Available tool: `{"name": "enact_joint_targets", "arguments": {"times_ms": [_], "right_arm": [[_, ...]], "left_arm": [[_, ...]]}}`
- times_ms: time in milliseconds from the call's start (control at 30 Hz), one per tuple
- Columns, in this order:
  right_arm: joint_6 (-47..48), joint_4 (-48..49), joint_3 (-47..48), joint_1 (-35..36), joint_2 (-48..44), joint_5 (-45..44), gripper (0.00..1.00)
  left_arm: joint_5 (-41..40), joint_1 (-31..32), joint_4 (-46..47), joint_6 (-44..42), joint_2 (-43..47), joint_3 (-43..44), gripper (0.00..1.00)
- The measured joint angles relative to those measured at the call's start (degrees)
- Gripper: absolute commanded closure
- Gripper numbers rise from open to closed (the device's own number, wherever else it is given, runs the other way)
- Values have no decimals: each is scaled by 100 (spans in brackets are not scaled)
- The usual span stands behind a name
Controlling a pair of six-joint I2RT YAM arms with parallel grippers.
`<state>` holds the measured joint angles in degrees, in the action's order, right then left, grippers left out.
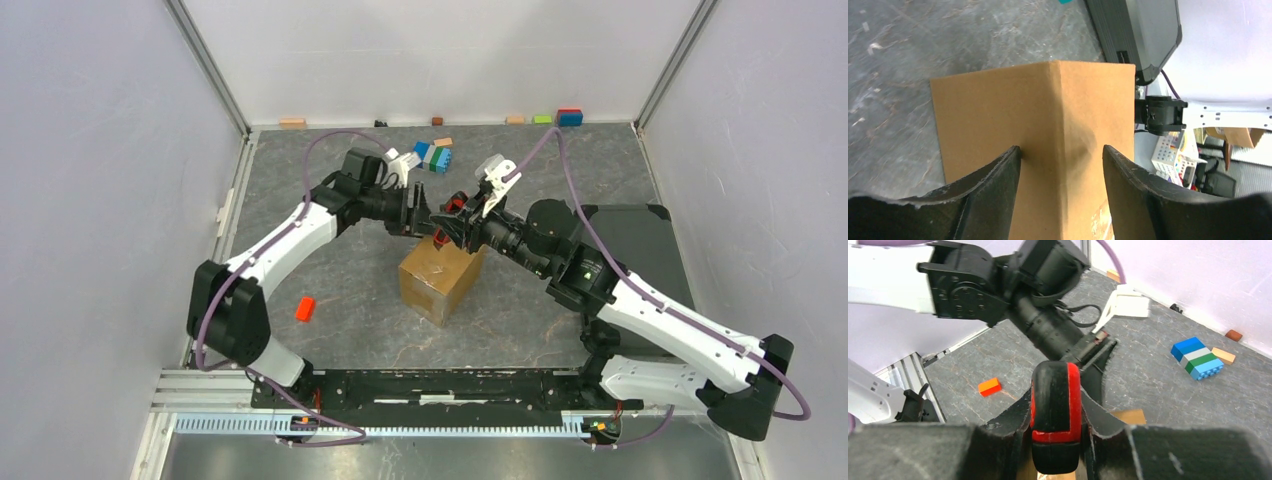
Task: Unpack the express box
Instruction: Cut the express box at the center of the board.
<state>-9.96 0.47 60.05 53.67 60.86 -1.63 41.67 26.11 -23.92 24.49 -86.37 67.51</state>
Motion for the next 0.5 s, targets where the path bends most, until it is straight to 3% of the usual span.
{"name": "enact_joint_targets", "arguments": {"times_ms": [300,500], "right_arm": [[-7,356,-319,291,17,-13,100],[0,688,-568,625,22,-402,100]], "left_arm": [[494,365,-195,-472,-1104,994,37],[713,490,-258,-511,-1353,1235,34]]}}
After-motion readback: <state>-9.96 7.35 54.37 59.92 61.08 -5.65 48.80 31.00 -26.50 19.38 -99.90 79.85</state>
